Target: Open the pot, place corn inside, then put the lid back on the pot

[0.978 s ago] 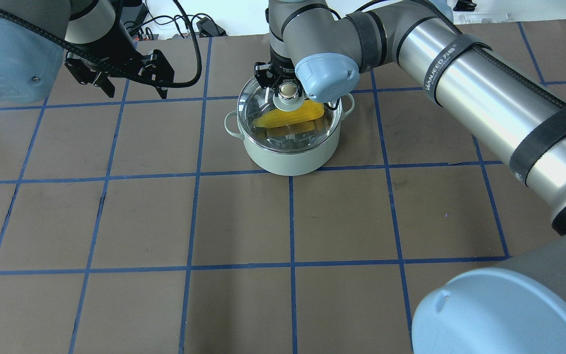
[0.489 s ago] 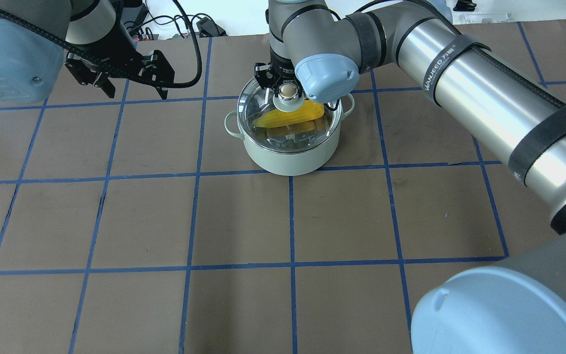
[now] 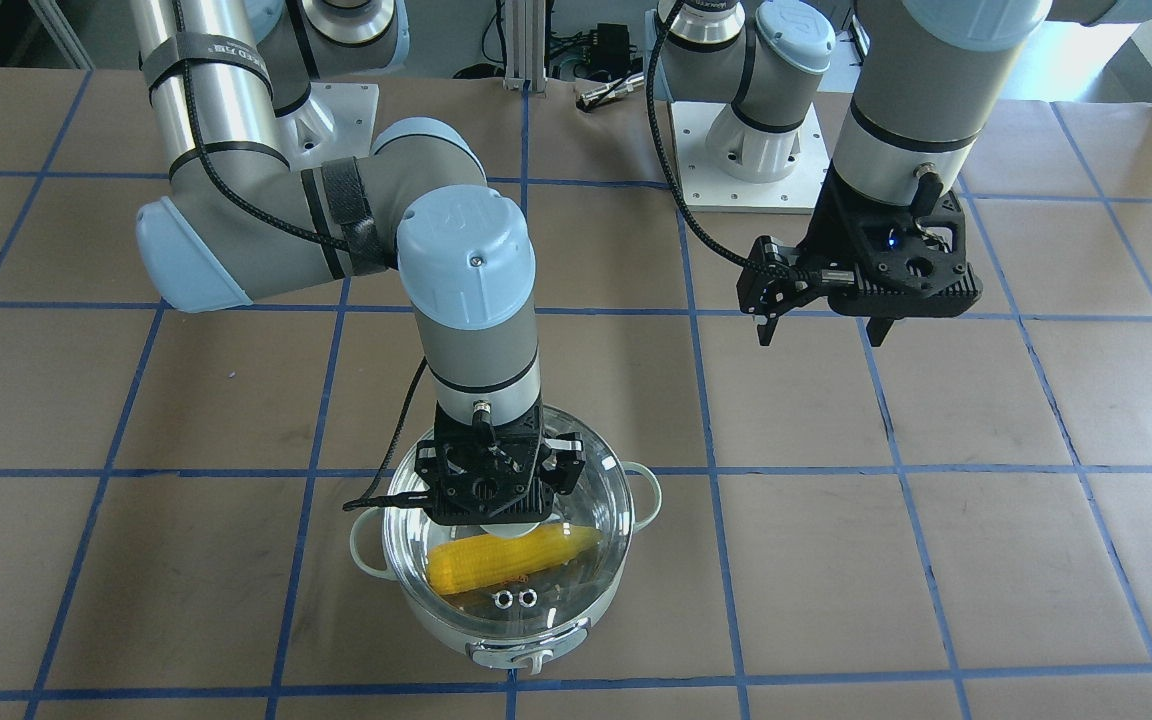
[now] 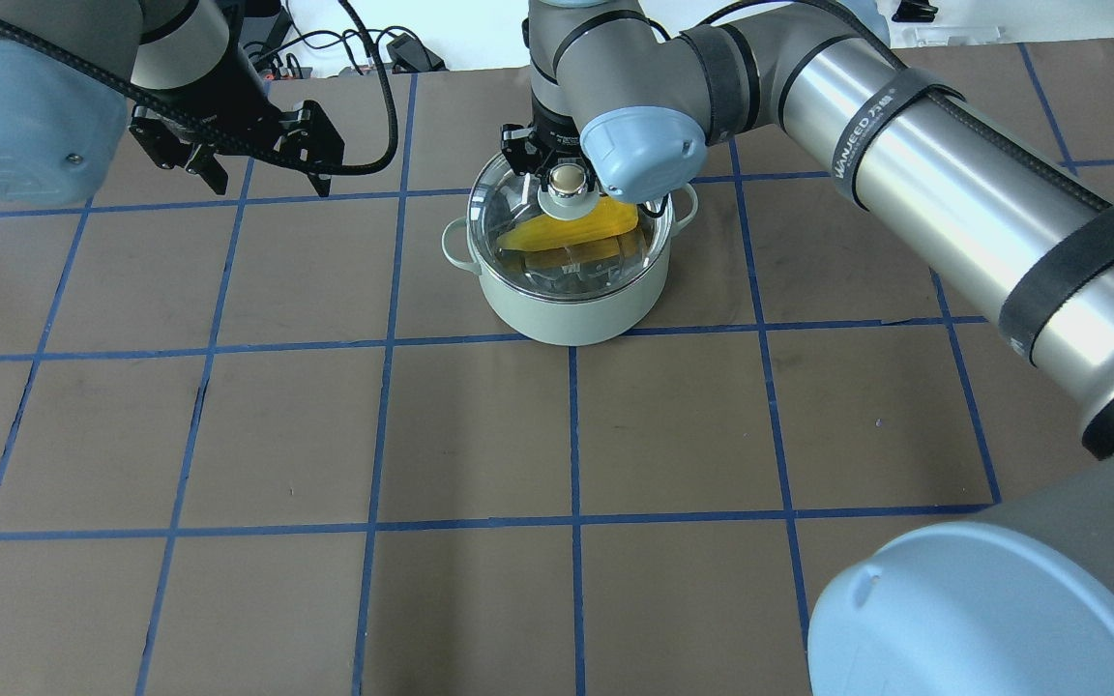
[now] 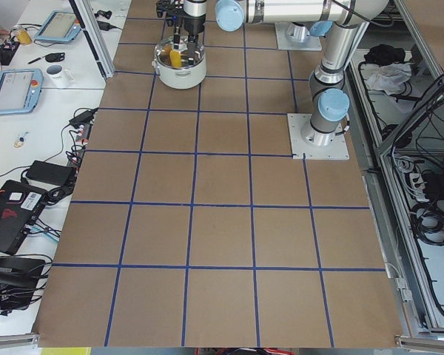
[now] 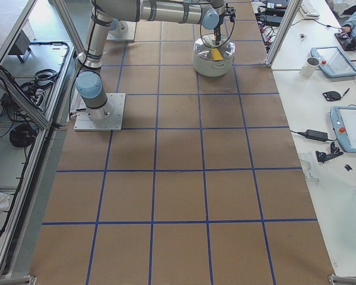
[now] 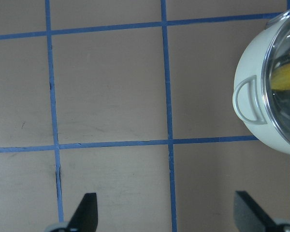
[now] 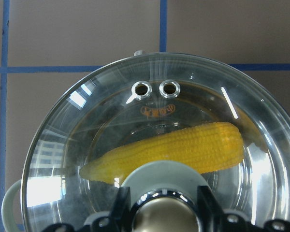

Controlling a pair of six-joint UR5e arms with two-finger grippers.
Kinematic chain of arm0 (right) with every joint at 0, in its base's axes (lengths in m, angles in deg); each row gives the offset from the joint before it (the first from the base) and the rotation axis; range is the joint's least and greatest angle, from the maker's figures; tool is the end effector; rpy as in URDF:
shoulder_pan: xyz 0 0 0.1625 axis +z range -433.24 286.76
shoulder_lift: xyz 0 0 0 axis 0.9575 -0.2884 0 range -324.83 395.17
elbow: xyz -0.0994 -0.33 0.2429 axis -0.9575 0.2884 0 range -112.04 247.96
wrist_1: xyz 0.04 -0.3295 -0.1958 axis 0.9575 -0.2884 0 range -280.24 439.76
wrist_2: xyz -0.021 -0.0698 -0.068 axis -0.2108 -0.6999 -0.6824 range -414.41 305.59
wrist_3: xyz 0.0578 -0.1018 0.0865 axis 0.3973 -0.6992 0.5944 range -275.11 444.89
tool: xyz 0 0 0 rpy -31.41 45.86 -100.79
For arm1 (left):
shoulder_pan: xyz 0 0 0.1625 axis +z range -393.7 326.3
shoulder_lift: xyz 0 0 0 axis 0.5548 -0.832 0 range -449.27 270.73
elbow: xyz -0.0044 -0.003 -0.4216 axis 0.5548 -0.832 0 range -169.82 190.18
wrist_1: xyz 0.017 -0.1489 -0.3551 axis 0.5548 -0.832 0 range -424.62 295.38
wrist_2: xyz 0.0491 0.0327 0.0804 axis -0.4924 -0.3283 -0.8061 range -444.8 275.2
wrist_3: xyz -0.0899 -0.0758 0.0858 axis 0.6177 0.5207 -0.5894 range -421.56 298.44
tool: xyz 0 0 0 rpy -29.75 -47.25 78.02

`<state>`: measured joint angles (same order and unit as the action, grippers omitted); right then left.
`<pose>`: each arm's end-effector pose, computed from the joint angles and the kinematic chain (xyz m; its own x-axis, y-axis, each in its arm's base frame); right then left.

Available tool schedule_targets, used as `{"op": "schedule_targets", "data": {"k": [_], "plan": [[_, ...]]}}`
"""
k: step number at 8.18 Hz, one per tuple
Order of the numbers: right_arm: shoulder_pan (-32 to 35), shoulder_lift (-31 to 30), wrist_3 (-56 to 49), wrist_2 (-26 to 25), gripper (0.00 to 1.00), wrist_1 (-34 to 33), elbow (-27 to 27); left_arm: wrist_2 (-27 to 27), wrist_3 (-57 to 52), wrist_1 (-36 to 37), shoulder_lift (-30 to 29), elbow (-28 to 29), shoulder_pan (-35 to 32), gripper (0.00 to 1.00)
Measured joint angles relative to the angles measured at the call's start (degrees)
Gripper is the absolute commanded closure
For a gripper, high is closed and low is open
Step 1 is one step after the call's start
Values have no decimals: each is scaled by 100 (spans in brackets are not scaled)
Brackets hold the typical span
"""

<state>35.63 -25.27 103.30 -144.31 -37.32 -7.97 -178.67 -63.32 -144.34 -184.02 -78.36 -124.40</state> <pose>0.3474 -0.6034 0.3102 -0.9978 -0.0143 -0.0649 -0.0017 0.9818 -0.1901 -0.1299 -0.5110 0.4299 -0.9969 0.0346 -0.0706 0.0429 0.9919 -0.1196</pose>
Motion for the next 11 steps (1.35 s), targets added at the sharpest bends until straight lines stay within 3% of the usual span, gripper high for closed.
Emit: {"op": "schedule_targets", "data": {"k": [7, 8, 10, 11], "plan": [[-5, 6, 2, -1, 66, -73, -56, 0, 0, 17, 0, -22, 0, 0], [-6, 6, 3, -1, 52, -90, -69, 0, 0, 18, 0, -22, 0, 0], [-6, 12, -66, -6, 5, -130, -99, 1, 35, 19, 0, -22, 0, 0], [-6, 20, -180, -24, 0, -152, -138, 3, 147, 26, -5, -19, -2, 0]]}}
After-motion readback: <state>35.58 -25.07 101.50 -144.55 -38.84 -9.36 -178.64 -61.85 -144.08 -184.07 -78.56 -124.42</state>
